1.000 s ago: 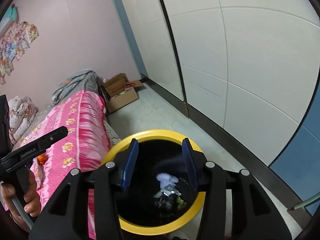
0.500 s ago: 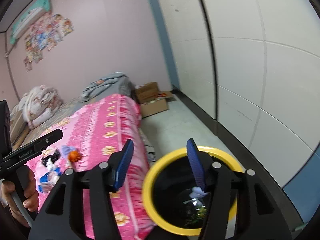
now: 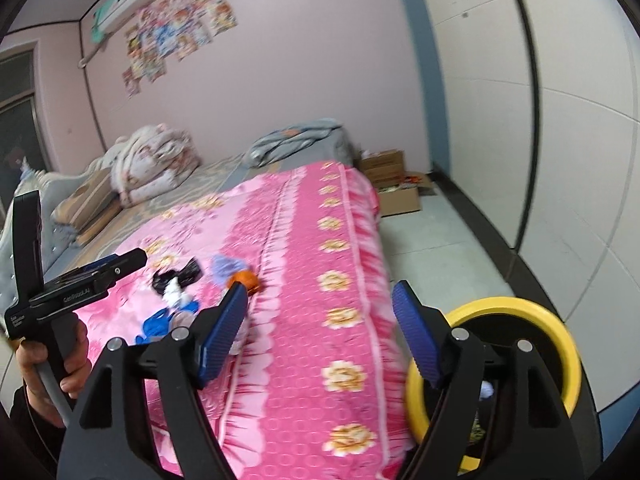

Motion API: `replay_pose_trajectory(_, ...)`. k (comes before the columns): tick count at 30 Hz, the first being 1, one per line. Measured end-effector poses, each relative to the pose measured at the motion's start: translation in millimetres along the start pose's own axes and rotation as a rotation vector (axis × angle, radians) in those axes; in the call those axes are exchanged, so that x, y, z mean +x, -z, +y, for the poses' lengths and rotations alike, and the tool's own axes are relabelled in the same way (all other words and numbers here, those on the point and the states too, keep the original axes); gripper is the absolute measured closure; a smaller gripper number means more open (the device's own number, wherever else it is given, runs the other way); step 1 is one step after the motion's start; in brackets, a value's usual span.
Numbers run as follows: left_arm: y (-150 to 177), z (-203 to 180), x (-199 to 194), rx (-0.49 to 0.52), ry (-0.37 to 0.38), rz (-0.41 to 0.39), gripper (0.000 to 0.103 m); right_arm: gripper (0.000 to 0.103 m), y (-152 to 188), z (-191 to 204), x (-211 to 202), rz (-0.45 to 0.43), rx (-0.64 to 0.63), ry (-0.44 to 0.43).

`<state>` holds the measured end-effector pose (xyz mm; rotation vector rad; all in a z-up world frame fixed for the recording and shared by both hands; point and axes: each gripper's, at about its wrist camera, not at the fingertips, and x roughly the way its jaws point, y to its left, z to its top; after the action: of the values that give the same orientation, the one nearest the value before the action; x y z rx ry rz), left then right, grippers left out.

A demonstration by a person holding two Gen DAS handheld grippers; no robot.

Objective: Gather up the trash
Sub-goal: 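Move both open tools back toward the remaining trash on the bed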

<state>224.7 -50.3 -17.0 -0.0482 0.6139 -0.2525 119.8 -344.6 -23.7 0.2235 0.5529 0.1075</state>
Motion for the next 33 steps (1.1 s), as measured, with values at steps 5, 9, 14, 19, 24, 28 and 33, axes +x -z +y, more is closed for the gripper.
replay_pose_trajectory(5,14.3,37.9,-2.7,-0.032,-0.059,0.024,0.015,0.032,8.5,30.5,24.7,0.05,-0.051,-0.045)
replay_pose_trajectory(9,26.8,67.2,1.5,-0.07,-0.093,0.053,0.015,0.032,16.8,51.6,45.2,0.089,-0.085,-0.078)
replay_pose_trajectory(14,46.0,93.5,11.3,-0.095,-0.125,0.096,0.015,0.032,24.0,69.3,76.1,0.146,-0.117,-0.096)
replay_pose_trajectory(19,63.3,116.9,24.9,-0.139,-0.14,0.139,0.015,0.032,22.1,83.6,114.0,0.21,-0.147,-0.085)
replay_pose_trajectory(24,75.4,134.4,41.7,-0.169,-0.15,0.177,0.015,0.032,23.3,94.9,146.5,0.253,-0.162,-0.069)
replay_pose_trajectory(28,81.7,143.1,56.2,-0.194,-0.136,0.209,0.015,0.032,26.4,101.0,177.3,0.295,-0.154,-0.074)
replay_pose_trajectory(33,90.7,143.9,70.4,-0.185,-0.105,0.247,0.015,0.032,33.6,109.8,208.3,0.348,-0.167,-0.112)
